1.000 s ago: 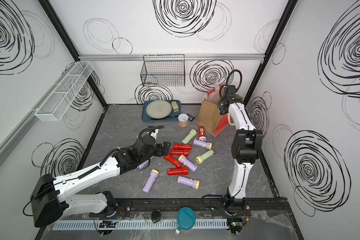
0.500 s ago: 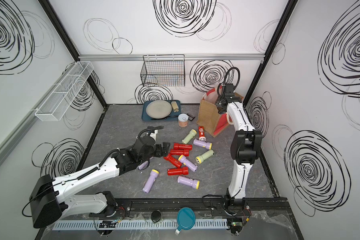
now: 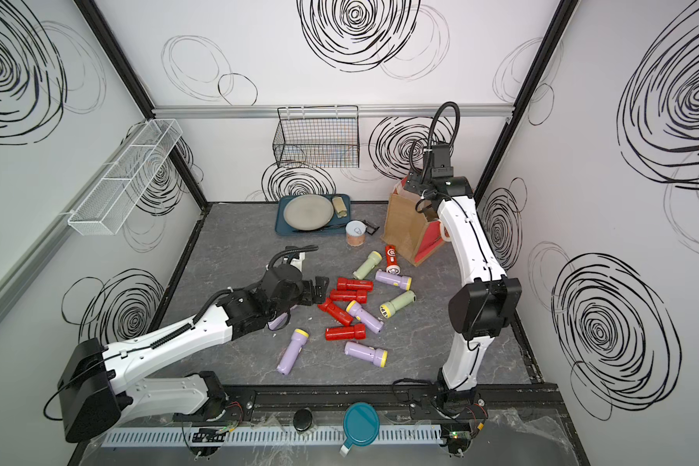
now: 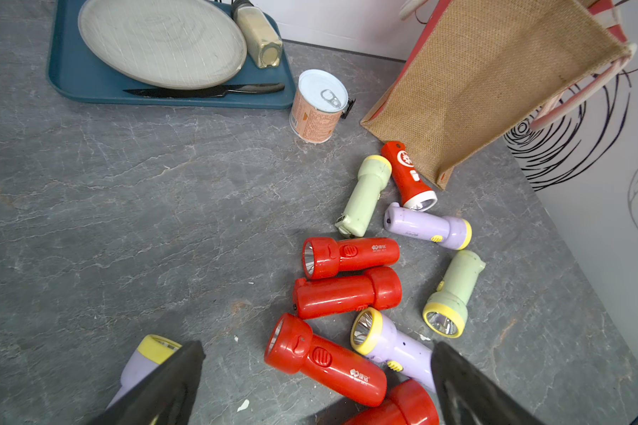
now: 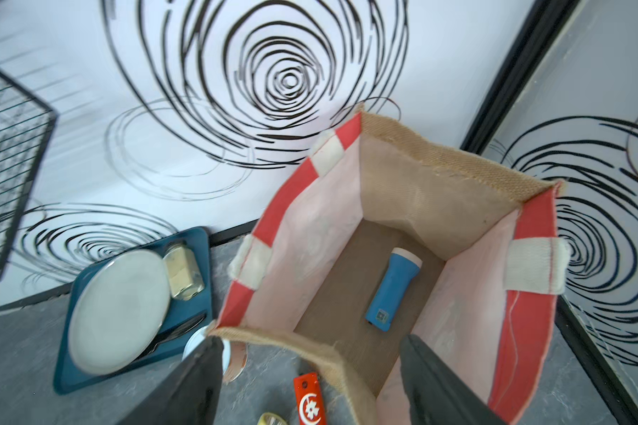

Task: Put the flashlights into the tote bags
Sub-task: Place the flashlight in the canvas bag, then pick up the flashlight from the center of the board.

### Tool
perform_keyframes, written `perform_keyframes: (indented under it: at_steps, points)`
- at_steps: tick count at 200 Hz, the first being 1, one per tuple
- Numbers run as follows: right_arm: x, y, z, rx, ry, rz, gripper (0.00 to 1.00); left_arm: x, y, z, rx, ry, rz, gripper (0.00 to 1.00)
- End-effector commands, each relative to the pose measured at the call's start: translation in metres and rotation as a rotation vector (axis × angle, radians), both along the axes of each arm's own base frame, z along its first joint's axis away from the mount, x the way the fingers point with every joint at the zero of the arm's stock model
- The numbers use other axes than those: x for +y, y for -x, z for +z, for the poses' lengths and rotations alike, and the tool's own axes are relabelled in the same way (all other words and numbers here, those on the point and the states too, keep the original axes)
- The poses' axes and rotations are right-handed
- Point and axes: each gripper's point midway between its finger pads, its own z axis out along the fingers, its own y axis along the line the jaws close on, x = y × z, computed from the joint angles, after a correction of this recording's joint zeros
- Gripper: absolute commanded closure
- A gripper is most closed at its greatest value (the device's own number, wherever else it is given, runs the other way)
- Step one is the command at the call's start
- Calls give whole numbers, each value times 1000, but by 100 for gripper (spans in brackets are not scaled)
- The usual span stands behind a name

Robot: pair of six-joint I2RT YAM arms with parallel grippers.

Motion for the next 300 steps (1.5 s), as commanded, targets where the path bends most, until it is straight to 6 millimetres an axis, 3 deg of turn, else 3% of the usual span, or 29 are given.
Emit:
perform_keyframes:
  at_steps: [1, 28, 59, 81, 105, 150, 180, 228, 300]
  points:
    - [32, 34, 8, 49, 43, 109, 17, 7, -3, 4, 14, -8, 50, 1]
    - [72, 69, 1, 89, 78, 206, 12, 30, 0, -13, 72, -79, 93, 1]
    - [116, 111, -16, 125, 39, 324, 7, 73, -2, -54, 205, -114, 152, 1]
    - [136, 136, -33, 156, -29, 378, 6, 99, -8, -70, 251, -169, 172, 1]
    - [155, 160, -52, 177, -136, 434, 4, 110, -16, -83, 300, -220, 139, 1]
    - [160, 197, -96, 229, -258, 467, 4, 104, -21, -116, 402, -401, 4, 1]
    - [156, 204, -111, 266, -248, 466, 4, 99, -24, -133, 417, -517, -40, 5]
    - [154, 207, -126, 293, -265, 442, 4, 84, -31, -157, 426, -567, -75, 15]
    - [152, 208, -128, 297, -257, 440, 4, 79, -25, -165, 423, -601, -76, 37]
